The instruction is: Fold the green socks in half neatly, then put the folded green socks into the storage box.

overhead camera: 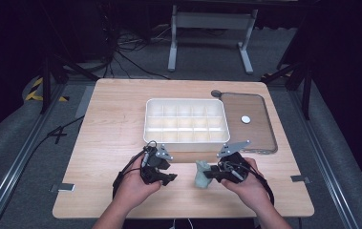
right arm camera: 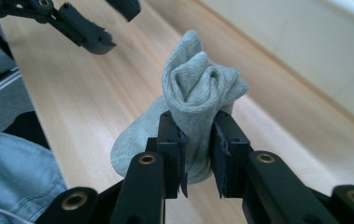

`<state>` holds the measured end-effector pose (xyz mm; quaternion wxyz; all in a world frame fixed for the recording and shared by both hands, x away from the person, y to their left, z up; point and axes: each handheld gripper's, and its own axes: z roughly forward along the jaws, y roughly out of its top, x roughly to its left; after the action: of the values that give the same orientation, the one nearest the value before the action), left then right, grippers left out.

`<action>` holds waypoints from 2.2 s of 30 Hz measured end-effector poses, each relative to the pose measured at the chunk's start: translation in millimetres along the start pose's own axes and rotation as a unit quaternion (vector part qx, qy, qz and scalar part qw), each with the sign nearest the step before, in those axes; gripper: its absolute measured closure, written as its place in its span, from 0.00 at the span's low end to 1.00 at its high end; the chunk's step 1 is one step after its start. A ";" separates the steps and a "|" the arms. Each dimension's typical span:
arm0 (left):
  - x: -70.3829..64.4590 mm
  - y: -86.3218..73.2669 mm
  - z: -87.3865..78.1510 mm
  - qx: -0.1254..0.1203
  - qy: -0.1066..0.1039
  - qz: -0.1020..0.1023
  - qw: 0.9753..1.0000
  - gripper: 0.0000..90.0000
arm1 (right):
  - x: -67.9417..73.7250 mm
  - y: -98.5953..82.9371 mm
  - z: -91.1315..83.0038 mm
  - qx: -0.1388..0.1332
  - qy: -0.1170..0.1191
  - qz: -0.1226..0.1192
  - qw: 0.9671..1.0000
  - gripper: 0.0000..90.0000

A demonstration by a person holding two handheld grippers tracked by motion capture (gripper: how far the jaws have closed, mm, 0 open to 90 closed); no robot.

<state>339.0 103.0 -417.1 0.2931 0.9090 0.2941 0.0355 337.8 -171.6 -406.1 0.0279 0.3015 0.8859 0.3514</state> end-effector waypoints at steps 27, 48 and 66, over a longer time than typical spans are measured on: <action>14.9 -5.7 -17.9 -0.016 0.006 -0.032 0.999 0.59 | -30.3 44.6 -49.6 -0.033 -0.095 -0.007 0.995 0.83; 19.9 -9.8 -23.6 -0.024 0.008 -0.044 0.999 0.59 | -70.5 70.1 -60.1 -0.014 -0.134 -0.019 0.991 0.83; 21.2 -11.3 -24.5 -0.028 0.008 -0.046 0.998 0.59 | -96.2 80.7 -31.4 0.023 -0.160 -0.026 0.987 0.83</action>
<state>344.9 134.8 -405.4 0.3175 0.8855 0.3372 0.0374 449.6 -197.7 -346.5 0.1710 0.3316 0.8853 0.2775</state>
